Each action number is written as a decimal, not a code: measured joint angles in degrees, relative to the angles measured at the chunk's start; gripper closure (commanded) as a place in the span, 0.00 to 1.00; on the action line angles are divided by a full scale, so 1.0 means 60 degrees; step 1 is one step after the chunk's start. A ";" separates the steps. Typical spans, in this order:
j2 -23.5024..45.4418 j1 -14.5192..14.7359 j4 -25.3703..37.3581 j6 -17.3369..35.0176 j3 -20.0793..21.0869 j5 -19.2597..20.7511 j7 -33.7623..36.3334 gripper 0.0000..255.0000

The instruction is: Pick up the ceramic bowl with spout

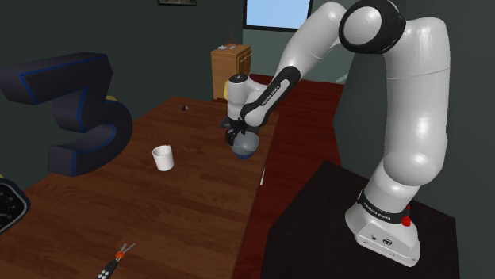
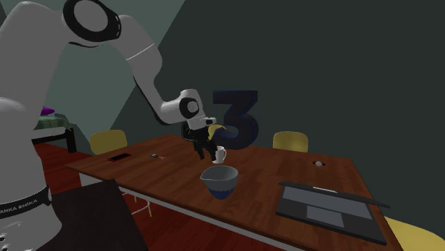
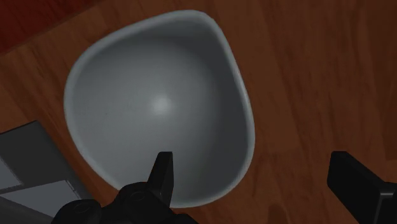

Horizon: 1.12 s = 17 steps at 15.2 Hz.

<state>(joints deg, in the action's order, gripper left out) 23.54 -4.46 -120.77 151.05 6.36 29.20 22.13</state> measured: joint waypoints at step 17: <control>0.1598 0.0424 0.0770 0.0744 -0.0590 0.0760 0.0732 1.00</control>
<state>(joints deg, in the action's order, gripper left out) 33.13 -1.92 -116.14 155.51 2.82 33.76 26.52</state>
